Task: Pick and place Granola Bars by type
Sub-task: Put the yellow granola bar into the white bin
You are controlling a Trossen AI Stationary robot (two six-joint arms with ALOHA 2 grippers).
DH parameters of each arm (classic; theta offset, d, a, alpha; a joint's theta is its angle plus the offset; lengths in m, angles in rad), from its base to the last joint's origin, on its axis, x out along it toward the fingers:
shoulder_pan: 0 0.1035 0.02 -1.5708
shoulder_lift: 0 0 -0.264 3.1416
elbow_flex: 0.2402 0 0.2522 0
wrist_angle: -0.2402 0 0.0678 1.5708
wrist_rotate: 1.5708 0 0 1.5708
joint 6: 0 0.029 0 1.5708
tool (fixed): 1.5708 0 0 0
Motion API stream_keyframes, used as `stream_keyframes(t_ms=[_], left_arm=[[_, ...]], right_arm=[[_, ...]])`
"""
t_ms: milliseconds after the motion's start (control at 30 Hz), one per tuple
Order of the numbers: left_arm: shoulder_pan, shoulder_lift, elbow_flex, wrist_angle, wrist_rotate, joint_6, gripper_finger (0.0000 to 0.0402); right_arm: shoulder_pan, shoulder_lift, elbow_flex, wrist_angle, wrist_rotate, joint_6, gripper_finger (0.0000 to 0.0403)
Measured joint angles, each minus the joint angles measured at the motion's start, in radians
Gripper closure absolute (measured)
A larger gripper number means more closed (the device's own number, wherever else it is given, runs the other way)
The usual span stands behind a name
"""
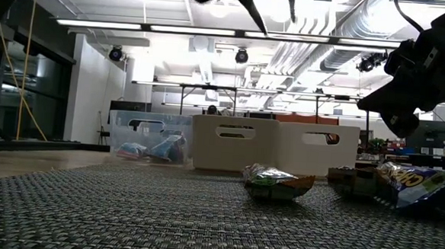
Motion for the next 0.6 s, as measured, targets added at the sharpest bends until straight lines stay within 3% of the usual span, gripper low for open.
stream_keyframes(t_ms=[433, 600], left_arm=[[-0.005, 0.165, 0.000, 0.028, 0.213, -0.044, 0.0238], [-0.013, 0.197, -0.001, 0.023, 0.233, -0.044, 0.0238]], right_arm=[[0.000, -0.001, 0.000, 0.000, 0.000, 0.000, 0.0402], [0.000, -0.001, 0.000, 0.000, 0.000, 0.000, 0.0402]])
